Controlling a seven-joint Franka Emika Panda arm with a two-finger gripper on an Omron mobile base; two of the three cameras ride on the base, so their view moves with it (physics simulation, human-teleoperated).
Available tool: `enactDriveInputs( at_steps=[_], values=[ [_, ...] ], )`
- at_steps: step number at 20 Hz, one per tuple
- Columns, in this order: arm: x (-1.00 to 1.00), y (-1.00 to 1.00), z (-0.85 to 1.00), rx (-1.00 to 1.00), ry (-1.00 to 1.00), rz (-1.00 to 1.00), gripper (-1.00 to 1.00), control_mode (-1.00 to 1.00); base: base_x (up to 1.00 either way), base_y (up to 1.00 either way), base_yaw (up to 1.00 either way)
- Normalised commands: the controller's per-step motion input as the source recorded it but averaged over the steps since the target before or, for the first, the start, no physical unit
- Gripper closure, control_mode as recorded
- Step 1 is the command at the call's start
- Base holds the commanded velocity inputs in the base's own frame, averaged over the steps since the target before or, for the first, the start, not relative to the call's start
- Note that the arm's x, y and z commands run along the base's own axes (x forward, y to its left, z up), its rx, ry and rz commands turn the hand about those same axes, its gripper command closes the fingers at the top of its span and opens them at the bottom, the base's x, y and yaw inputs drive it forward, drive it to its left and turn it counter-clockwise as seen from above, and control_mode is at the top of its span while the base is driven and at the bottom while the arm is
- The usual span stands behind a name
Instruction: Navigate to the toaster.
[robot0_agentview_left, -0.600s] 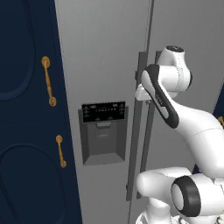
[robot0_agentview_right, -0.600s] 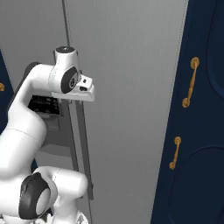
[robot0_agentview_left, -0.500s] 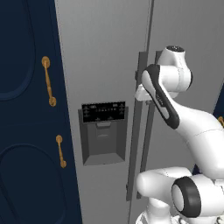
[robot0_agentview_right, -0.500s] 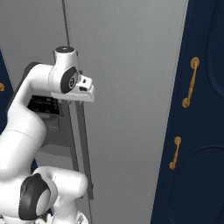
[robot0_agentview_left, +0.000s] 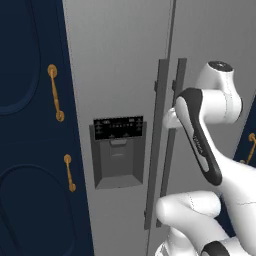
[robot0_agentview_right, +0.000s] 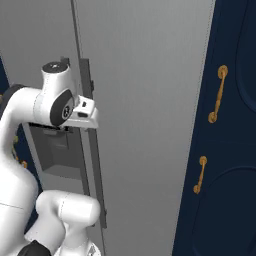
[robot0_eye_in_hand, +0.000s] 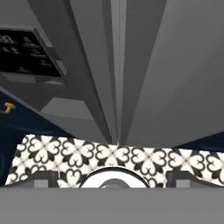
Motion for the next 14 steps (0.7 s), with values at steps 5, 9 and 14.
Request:
enactDriveInputs(
  at_steps=[5, 9, 14],
  values=[
    [-0.35, 0.05, 0.0, 0.0, -0.03, 0.0, -1.0, -1.0, 0.0, 0.0, 0.0],
    [0.0, 0.0, 0.0, 0.0, 0.0, 0.0, -1.0, 1.0, -0.31, 0.0, 0.01],
    [0.0, 0.0, 0.0, 0.0, 0.0, 0.0, -1.0, 1.0, -0.73, 0.01, 0.19]
  ],
)
